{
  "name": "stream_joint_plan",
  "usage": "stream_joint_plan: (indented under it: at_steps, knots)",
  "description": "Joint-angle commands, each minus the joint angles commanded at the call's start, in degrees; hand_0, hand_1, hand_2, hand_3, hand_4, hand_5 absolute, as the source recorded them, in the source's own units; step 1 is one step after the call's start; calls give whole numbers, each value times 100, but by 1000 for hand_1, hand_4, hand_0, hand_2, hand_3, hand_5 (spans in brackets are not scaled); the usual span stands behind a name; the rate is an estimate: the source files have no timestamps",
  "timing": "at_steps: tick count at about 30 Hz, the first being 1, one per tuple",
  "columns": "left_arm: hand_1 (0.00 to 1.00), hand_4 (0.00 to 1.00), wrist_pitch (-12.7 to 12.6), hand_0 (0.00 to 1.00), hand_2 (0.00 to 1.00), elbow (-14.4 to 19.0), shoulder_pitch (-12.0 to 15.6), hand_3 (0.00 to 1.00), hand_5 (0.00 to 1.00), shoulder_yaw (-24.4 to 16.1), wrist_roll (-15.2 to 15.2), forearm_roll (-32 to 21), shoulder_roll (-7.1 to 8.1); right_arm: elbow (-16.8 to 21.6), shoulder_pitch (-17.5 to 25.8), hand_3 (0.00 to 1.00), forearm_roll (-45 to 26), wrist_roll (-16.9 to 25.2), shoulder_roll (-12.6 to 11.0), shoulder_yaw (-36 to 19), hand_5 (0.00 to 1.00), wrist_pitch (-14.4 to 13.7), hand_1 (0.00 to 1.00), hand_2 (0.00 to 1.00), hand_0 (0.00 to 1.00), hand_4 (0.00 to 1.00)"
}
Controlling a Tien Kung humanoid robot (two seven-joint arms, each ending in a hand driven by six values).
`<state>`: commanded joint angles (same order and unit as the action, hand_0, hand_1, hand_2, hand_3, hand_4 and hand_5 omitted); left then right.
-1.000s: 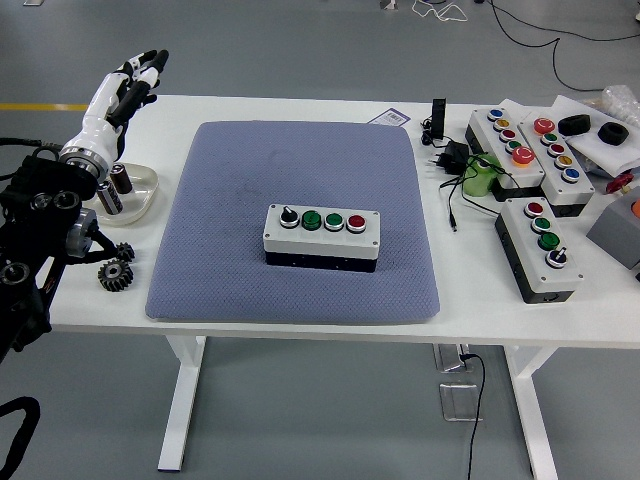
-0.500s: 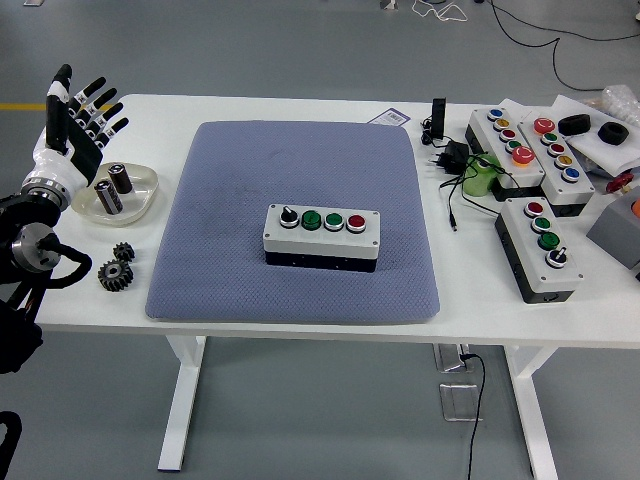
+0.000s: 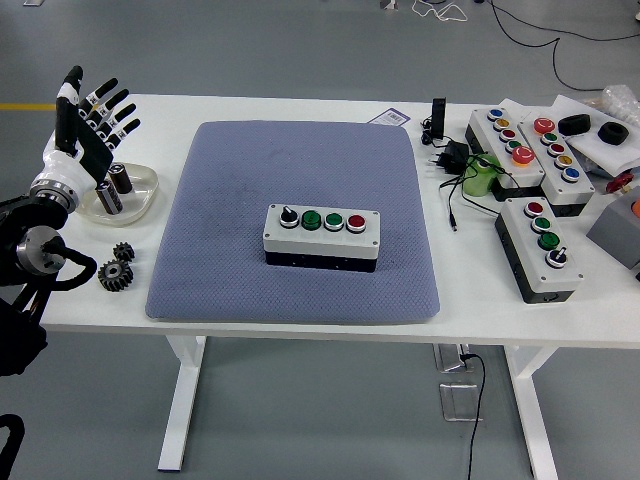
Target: Pick up the button,place it on the desk,press the button,press the button
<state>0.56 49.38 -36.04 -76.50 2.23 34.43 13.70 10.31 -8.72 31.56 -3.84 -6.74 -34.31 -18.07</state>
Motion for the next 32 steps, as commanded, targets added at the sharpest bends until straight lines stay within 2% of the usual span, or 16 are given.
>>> stream_joint_plan:
  at_steps: [13,16,20,25,29,32]
  knots:
    - [854,716,75,839,856,33,52,820,998,-15,-32,11,-13,0,39,647,3,-18,10,36,282,5,573,609,653,277]
    - [852,718,-51,840,850,110,58,849,998,-46,65,159,-13,0,26,647,24,-21,17,23,284,6,573,609,653,275]
    - [852,718,-74,840,850,223,76,849,998,-92,122,337,8,0,5,647,-6,-14,17,45,284,10,573,609,653,275]
    - [852,723,-95,840,850,264,67,843,998,-134,117,308,16,0,-20,647,-2,-16,19,63,285,16,573,609,653,275]
    - [839,720,-292,834,833,339,86,827,998,-127,272,446,6,0,-29,647,10,-14,19,54,285,19,573,610,653,274]
    - [839,720,-335,834,833,384,91,827,998,-116,368,482,1,0,-37,647,26,-17,20,34,285,17,573,610,653,274]
